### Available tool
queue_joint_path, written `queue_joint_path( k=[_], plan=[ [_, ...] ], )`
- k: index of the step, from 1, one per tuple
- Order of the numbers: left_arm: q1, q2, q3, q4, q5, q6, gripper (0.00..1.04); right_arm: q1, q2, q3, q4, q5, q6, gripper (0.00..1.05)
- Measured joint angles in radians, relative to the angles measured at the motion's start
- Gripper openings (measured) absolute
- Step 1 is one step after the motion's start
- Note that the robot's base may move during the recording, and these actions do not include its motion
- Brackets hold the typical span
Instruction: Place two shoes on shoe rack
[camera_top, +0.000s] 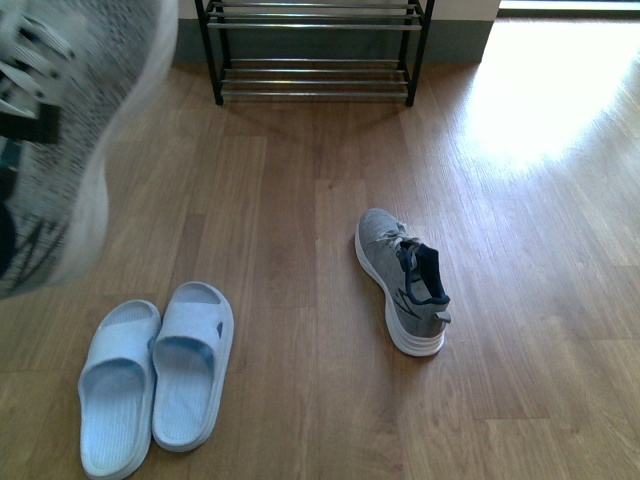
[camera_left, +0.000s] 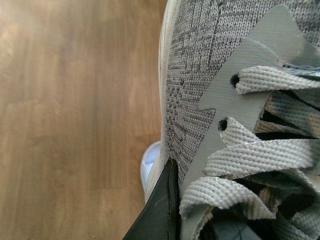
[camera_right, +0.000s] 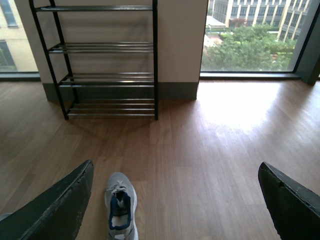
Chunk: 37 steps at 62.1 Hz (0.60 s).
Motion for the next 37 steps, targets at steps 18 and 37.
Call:
queue_joint_path(
  k=[18, 37],
  plan=[
    [-0.058, -0.270, -0.069, -0.027, -0.112, 0.033, 0.02, 0.000, 0.000, 0.000, 0.000, 0.000, 0.000, 0.96],
    [-0.058, -0.266, -0.073, -0.028, -0.110, 0.040, 0.02, 0.000, 0.000, 0.000, 0.000, 0.000, 0.000, 0.96]
  ],
)
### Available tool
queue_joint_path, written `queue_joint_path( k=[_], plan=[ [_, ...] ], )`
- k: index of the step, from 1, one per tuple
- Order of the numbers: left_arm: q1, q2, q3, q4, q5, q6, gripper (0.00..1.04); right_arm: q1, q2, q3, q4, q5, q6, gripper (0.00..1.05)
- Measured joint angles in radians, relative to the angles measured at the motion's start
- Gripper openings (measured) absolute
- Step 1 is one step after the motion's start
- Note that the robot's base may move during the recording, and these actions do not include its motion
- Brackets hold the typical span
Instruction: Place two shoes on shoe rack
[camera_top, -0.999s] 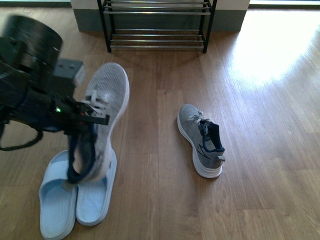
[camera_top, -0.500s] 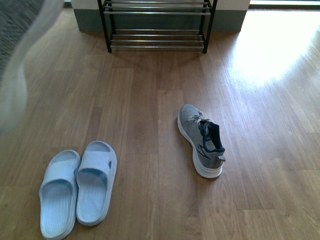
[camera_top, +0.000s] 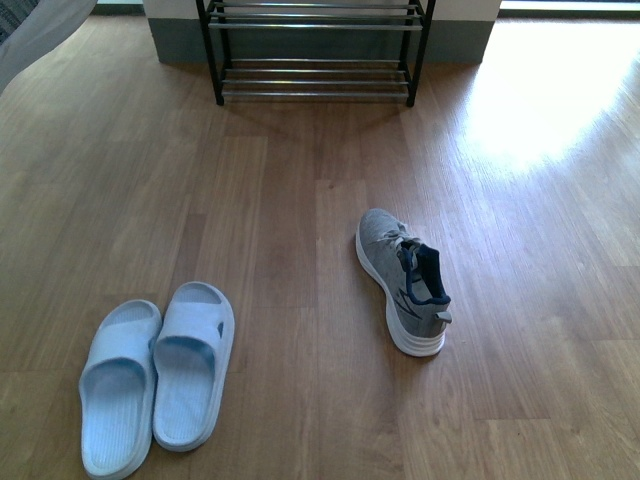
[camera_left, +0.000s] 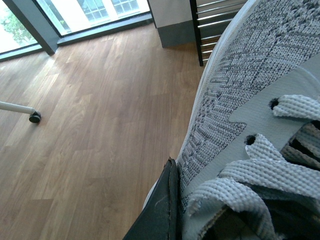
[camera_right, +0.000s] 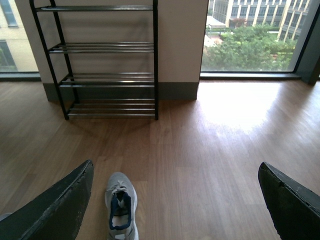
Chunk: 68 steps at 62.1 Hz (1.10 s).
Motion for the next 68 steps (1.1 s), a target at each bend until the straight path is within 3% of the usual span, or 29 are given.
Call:
queue_joint_path(
  k=[68],
  plan=[
    [-0.004, 0.001, 0.000, 0.000, 0.001, 0.000, 0.02, 0.000, 0.000, 0.000, 0.000, 0.003, 0.000, 0.96]
  ],
)
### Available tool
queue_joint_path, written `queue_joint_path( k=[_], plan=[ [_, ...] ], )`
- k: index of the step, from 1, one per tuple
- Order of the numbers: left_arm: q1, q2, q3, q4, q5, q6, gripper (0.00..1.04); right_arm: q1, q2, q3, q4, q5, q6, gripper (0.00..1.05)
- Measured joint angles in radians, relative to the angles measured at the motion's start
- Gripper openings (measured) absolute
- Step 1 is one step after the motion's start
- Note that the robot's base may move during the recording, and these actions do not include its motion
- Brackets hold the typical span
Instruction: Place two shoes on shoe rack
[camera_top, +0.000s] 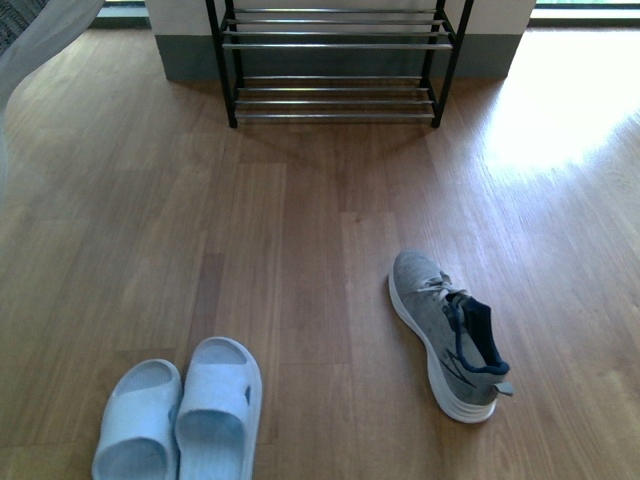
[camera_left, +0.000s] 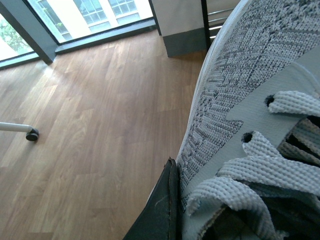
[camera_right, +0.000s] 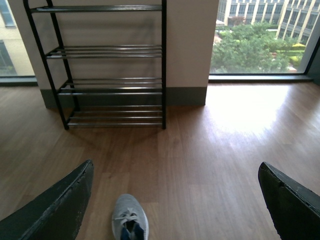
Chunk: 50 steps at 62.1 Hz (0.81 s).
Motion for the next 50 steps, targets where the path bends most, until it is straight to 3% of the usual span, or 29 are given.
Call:
queue_joint_path(
  k=[50],
  plan=[
    [0.002, 0.000, 0.000, 0.000, 0.001, 0.000, 0.02, 0.000, 0.000, 0.000, 0.000, -0.004, 0.000, 0.96]
  ],
)
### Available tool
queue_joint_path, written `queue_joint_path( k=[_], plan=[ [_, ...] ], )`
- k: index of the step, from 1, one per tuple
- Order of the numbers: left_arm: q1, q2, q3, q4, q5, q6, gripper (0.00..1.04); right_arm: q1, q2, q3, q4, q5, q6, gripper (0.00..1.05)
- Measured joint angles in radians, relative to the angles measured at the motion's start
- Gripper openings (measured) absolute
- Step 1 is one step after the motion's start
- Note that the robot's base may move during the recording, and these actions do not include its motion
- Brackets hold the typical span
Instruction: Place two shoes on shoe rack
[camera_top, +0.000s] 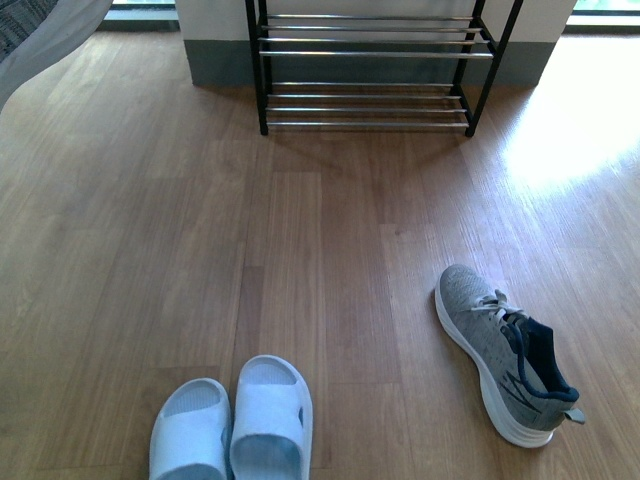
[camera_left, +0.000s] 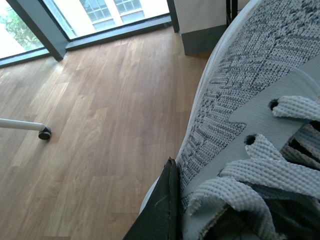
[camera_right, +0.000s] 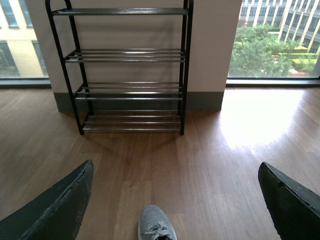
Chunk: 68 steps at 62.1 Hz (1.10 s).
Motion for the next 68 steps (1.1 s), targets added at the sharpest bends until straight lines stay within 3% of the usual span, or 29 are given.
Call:
queue_joint_path(
  k=[21, 28, 32, 38, 43, 49, 56, 68],
  plan=[
    [0.000, 0.000, 0.000, 0.000, -0.002, 0.000, 0.02, 0.000, 0.000, 0.000, 0.000, -0.001, 0.000, 0.96],
    [0.000, 0.000, 0.000, 0.000, -0.001, 0.000, 0.02, -0.059, 0.114, 0.016, -0.067, -0.261, -0.023, 0.96],
    [0.000, 0.000, 0.000, 0.000, -0.001, 0.000, 0.02, -0.032, 0.254, 0.003, 0.045, -0.231, -0.017, 0.96],
    [0.000, 0.000, 0.000, 0.000, -0.003, 0.000, 0.02, 0.046, 0.627, 0.008, 0.387, -0.082, -0.009, 0.96],
    [0.000, 0.000, 0.000, 0.000, -0.001, 0.000, 0.02, 0.079, 1.011, 0.055, 0.678, -0.032, -0.020, 0.96],
    [0.000, 0.000, 0.000, 0.000, -0.001, 0.000, 0.02, 0.074, 1.503, 0.194, 0.911, -0.005, -0.018, 0.96],
    [0.000, 0.000, 0.000, 0.000, -0.003, 0.000, 0.02, 0.053, 1.887, 0.315, 0.998, 0.014, -0.020, 0.96],
    [0.000, 0.000, 0.000, 0.000, -0.001, 0.000, 0.02, 0.012, 2.229, 0.481, 0.959, 0.025, -0.026, 0.96]
  ],
)
